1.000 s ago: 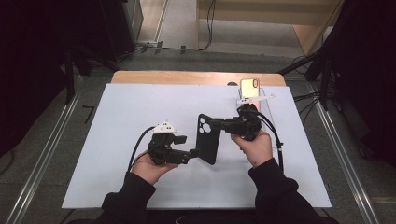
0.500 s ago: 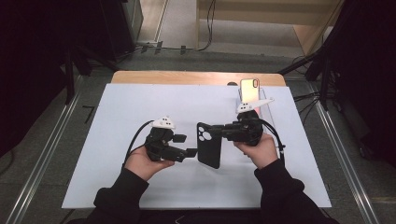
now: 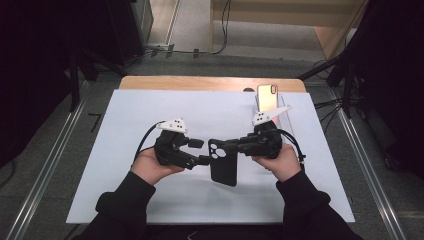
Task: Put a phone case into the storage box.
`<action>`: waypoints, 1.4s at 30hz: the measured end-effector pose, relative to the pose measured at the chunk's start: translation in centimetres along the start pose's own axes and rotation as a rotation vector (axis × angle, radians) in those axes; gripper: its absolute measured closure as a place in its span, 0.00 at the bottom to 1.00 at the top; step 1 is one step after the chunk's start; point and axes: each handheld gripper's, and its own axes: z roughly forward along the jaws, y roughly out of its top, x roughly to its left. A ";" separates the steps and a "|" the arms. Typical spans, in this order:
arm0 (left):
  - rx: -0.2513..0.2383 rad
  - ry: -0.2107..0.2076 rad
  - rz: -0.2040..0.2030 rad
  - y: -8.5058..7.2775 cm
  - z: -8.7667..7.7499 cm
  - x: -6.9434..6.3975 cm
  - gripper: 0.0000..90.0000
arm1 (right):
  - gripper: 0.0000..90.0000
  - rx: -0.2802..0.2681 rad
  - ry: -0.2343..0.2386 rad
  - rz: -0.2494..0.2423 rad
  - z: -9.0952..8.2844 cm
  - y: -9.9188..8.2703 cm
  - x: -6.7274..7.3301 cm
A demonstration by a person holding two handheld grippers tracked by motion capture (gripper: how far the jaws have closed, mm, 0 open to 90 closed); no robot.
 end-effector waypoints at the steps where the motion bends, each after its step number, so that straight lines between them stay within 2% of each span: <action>1: 0.001 -0.007 -0.004 0.1 0.0 0.0 0.32 | 0.86 0.004 0.006 -0.008 0.0 0.1 0.0; 8: 0.022 -0.056 0.014 1.1 0.4 0.6 0.32 | 0.86 0.011 0.051 -0.009 0.1 0.2 -0.2; 12: 0.051 -0.080 0.061 1.5 0.9 0.8 0.38 | 0.86 0.008 0.070 -0.005 0.1 0.2 -0.2; 14: 0.049 -0.099 0.050 1.6 1.1 1.0 0.40 | 0.86 0.008 0.074 -0.004 0.2 0.2 -0.3; 16: 0.053 -0.113 0.047 1.6 1.3 1.2 0.44 | 0.86 0.012 0.076 -0.006 0.2 0.2 -0.3; 19: 0.063 -0.129 0.060 1.5 1.3 1.4 0.56 | 0.86 0.009 0.094 -0.003 0.3 0.2 -0.5; 23: 0.049 -0.146 0.075 1.4 1.1 1.2 0.75 | 0.86 0.011 0.107 0.000 0.5 0.2 -0.5; 29: 0.050 -0.147 0.113 1.2 1.0 1.3 0.82 | 0.84 0.014 0.109 -0.001 0.6 0.1 -0.7; 31: 0.050 -0.153 0.127 1.1 1.0 1.2 0.85 | 0.80 0.014 0.095 0.003 0.7 0.1 -0.7; 33: 0.053 -0.157 0.121 1.1 1.0 1.2 0.85 | 0.77 0.004 0.087 0.008 0.7 0.0 -0.7; 35: 0.058 -0.139 0.110 1.2 0.8 1.2 0.85 | 0.65 -0.012 0.084 0.008 0.7 0.0 -0.7; 37: 0.054 -0.129 0.097 1.1 0.5 1.2 0.85 | 0.57 -0.041 0.048 0.014 0.5 0.1 -0.6; 39: 0.050 -0.116 0.075 1.2 0.2 1.3 0.85 | 0.44 -0.064 -0.006 0.020 0.4 0.1 -0.5; 42: 0.043 -0.090 0.030 1.3 -0.4 1.4 0.85 | 0.34 -0.077 -0.055 0.012 0.3 0.1 -0.5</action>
